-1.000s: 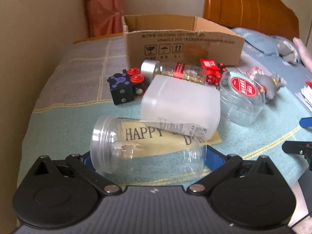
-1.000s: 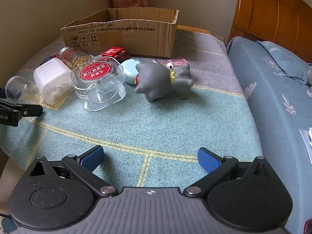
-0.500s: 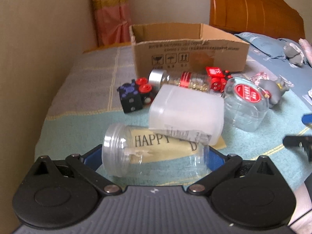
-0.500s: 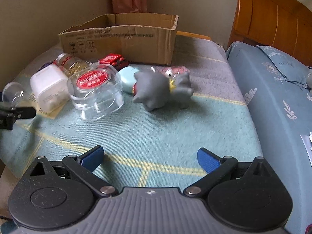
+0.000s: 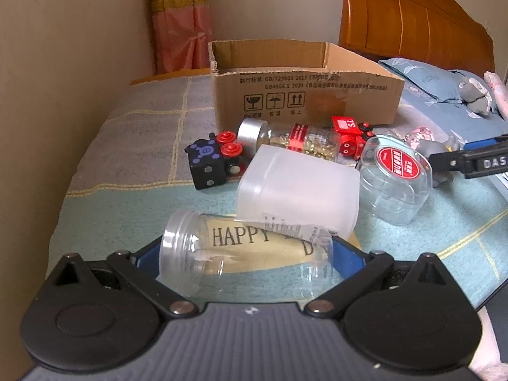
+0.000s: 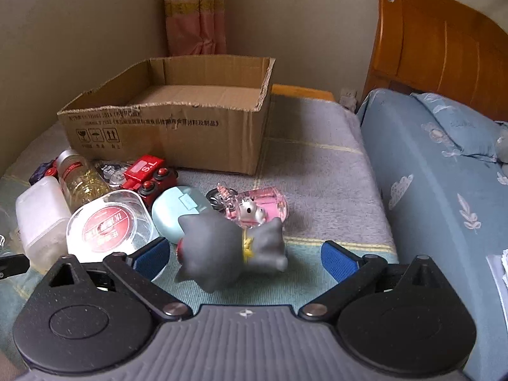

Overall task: Organize rigid objects
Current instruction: 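Grasp the clear plastic jar with left tool while right tool grasps grey cat figurine, then carry jar and cat figurine into the cardboard box and open both tools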

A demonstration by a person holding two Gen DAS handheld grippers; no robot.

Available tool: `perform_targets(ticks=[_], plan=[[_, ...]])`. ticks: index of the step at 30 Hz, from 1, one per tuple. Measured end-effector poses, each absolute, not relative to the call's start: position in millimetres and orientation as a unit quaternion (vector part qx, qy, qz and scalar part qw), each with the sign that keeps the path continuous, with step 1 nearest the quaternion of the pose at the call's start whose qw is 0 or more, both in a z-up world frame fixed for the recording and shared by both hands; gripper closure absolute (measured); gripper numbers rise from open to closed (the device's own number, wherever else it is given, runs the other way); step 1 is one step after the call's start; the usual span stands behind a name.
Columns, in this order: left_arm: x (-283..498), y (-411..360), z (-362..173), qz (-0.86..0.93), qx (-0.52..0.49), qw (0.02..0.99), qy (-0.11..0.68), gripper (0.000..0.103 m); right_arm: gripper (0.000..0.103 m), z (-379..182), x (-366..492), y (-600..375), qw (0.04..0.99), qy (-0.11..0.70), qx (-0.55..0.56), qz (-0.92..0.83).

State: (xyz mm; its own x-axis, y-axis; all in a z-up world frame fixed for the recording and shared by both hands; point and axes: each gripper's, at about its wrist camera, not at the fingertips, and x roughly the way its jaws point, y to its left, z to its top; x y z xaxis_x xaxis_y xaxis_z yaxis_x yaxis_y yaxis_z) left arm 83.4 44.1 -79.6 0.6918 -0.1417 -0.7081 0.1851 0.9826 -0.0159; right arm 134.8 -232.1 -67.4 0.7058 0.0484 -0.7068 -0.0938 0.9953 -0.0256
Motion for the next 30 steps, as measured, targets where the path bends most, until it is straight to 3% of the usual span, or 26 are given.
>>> perform_targets(ticks=[3, 10, 30], plan=[[83.8, 43.5, -77.8, -0.094, 0.022, 0.918, 0.386, 0.003, 0.005, -71.7, 139.7, -229.2, 0.920, 0.387, -0.036, 0.046], [84.8, 39.3, -73.0, -0.088, 0.038, 0.917, 0.387, 0.010, 0.025, -74.1, 143.0, -225.8, 0.914, 0.397, -0.045, 0.070], [97.4, 42.1, -18.9, -0.123, 0.078, 0.906, 0.398, 0.011, 0.027, -20.8, 128.5, -227.1, 0.915, 0.382, -0.069, 0.105]])
